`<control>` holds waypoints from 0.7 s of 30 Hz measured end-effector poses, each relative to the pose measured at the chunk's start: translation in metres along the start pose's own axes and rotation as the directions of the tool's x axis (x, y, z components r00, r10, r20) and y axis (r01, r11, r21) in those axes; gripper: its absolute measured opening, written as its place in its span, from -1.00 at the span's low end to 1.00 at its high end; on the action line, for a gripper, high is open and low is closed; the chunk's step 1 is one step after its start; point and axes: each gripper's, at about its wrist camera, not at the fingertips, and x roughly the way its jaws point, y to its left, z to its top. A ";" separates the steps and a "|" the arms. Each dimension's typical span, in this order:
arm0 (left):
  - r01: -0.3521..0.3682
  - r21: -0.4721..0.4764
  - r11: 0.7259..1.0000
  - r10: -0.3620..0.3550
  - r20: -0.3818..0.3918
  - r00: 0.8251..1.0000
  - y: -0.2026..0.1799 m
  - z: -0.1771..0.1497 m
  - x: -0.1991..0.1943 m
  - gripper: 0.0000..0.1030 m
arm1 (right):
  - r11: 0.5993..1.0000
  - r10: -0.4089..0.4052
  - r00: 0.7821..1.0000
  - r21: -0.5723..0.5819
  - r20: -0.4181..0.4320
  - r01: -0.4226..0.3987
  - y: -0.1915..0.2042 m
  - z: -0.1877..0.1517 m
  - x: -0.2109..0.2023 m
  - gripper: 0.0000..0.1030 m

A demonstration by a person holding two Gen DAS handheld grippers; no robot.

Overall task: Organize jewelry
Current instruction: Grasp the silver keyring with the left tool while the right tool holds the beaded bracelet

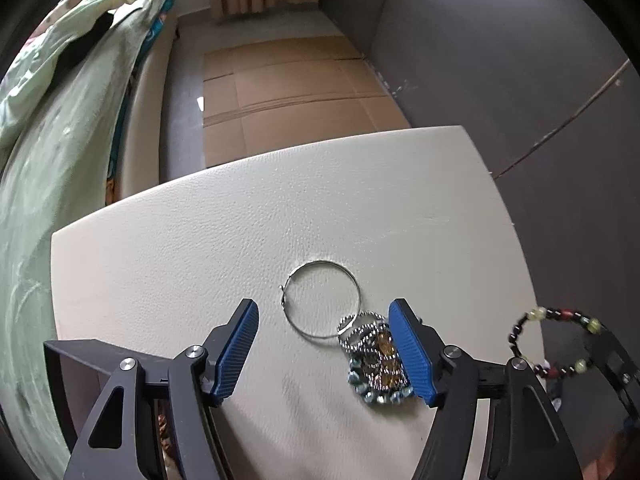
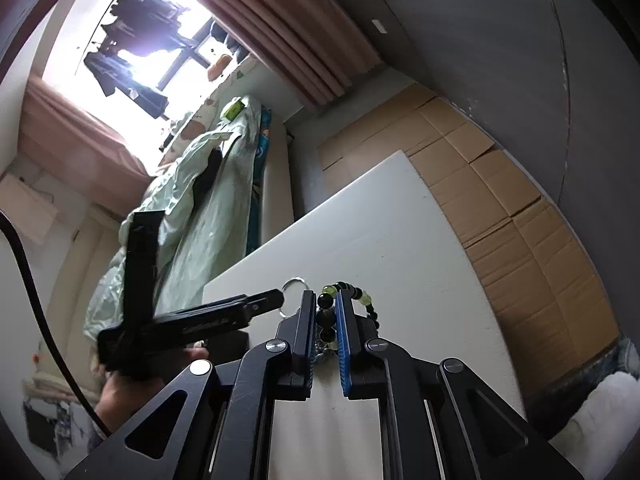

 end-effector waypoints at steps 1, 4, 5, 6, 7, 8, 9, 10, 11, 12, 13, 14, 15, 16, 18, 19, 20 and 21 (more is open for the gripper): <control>-0.012 0.004 1.000 0.012 -0.007 1.000 -0.002 0.001 0.003 0.33 | 1.000 0.004 1.000 0.005 0.001 -0.004 -0.001 0.000 -0.001 -0.79; -0.049 0.015 0.999 0.050 -0.023 0.999 -0.009 0.002 0.013 0.33 | 1.000 0.013 1.000 0.018 0.005 -0.013 -0.005 0.000 -0.004 -0.79; -0.064 0.017 0.998 0.064 -0.028 0.998 -0.010 0.003 0.017 0.33 | 1.000 0.016 1.000 0.020 0.005 -0.016 -0.005 0.000 -0.004 -0.79; -0.073 0.018 0.997 0.073 -0.031 0.997 -0.011 0.003 0.019 0.33 | 1.000 0.016 1.000 0.022 0.005 -0.016 -0.006 0.000 -0.005 -0.79; -0.085 0.024 0.996 0.086 -0.031 0.996 -0.013 0.004 0.021 0.33 | 1.000 0.018 1.000 0.025 0.005 -0.018 -0.007 0.000 -0.005 -0.79; -0.103 0.034 0.994 0.104 -0.029 0.994 -0.015 0.004 0.023 0.33 | 0.999 0.019 1.000 0.027 0.005 -0.019 -0.010 0.001 -0.006 -0.79; -0.115 0.039 0.993 0.116 -0.030 0.993 -0.016 0.004 0.026 0.33 | 0.999 0.013 1.000 0.031 0.006 -0.014 -0.012 0.001 -0.006 -0.79; -0.121 0.040 0.992 0.122 -0.036 0.992 -0.016 0.004 0.029 0.33 | 0.999 0.003 1.000 0.036 0.004 -0.004 -0.013 0.001 -0.006 -0.79; -0.127 0.038 0.991 0.129 -0.046 0.991 -0.016 0.003 0.032 0.34 | 0.999 -0.004 1.000 0.044 0.000 0.004 -0.014 0.000 -0.006 -0.79; -0.124 0.029 0.992 0.125 -0.036 0.991 -0.014 0.003 0.031 0.34 | 0.999 -0.008 1.000 0.052 -0.005 0.008 -0.015 0.000 -0.004 -0.79; -0.127 0.025 0.992 0.128 -0.036 0.991 -0.013 0.003 0.031 0.35 | 0.998 -0.011 1.000 0.060 -0.012 0.011 -0.016 0.000 -0.003 -0.79; -0.122 0.020 0.992 0.123 -0.035 0.992 -0.012 0.002 0.031 0.35 | 0.998 -0.013 1.000 0.066 -0.016 0.014 -0.017 0.000 -0.001 -0.79; -0.119 0.017 0.993 0.120 -0.034 0.992 -0.012 0.002 0.031 0.34 | 0.998 -0.017 1.000 0.068 -0.018 0.018 -0.017 0.000 -0.001 -0.79; -0.118 0.020 0.993 0.119 -0.031 0.992 -0.012 0.003 0.031 0.34 | 0.997 -0.020 1.000 0.068 -0.018 0.022 -0.017 -0.001 -0.001 -0.79; -0.113 0.025 0.993 0.113 -0.027 0.993 -0.012 0.002 0.030 0.30 | 0.997 -0.031 0.999 0.066 -0.017 0.032 -0.015 -0.001 0.000 -0.79; -0.111 0.026 0.993 0.112 -0.025 0.993 -0.012 0.002 0.030 0.26 | 0.997 -0.032 0.999 0.067 -0.017 0.033 -0.013 -0.002 0.000 -0.79; -0.112 0.025 0.993 0.112 -0.021 0.993 -0.012 0.002 0.028 0.05 | 0.997 -0.032 0.999 0.069 -0.017 0.033 -0.012 -0.002 0.000 -0.79; -0.113 0.021 0.993 0.113 -0.018 0.993 -0.011 0.004 0.028 0.01 | 0.997 -0.031 0.999 0.071 -0.018 0.032 -0.012 -0.003 0.000 -0.79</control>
